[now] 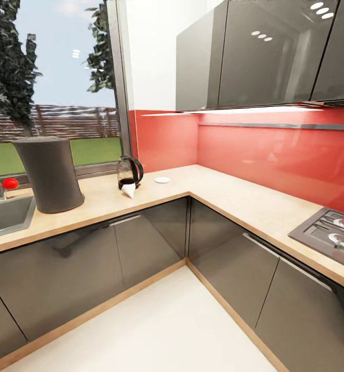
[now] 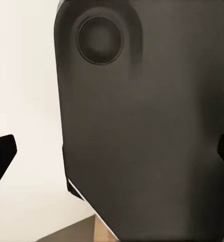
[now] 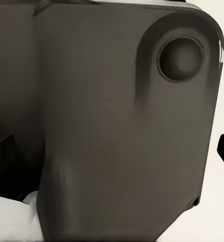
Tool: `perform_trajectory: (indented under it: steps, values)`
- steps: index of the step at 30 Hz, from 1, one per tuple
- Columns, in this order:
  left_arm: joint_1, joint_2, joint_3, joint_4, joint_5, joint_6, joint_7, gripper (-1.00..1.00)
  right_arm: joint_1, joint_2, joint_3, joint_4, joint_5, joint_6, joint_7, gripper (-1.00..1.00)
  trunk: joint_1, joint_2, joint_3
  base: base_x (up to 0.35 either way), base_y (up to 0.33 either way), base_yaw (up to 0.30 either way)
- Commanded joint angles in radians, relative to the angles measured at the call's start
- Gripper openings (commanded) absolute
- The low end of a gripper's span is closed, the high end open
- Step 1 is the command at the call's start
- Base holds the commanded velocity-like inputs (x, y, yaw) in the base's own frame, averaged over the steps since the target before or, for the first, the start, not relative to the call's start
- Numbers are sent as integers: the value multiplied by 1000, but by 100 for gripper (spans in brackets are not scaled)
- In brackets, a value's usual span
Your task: Set up a coffee station on the kitchen countertop: keep the coffee maker on the countertop, move the bottle of coffee from the kitchen shelf to the counter next to the coffee maker, place a paper coffee filter on top of the coffee maker, put the saucer next to the coffee maker with the coffee cup on the saucer, and place the electric kettle next to the coffee maker.
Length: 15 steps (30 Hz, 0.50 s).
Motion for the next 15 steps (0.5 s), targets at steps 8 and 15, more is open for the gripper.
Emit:
perform_trajectory:
  steps: [8, 15]
  values:
    - [0, 0, 1, -1, 0, 0, 0, 100, 0, 3, 0, 0, 0, 0, 0, 100, -31, 56, 24, 0, 0, 0]
    - [0, 2, 1, -1, 1, 0, 2, 100, -1, 5, -2, -3, -1, -1, 2, 100, -58, 105, 46, 0, 0, 0]
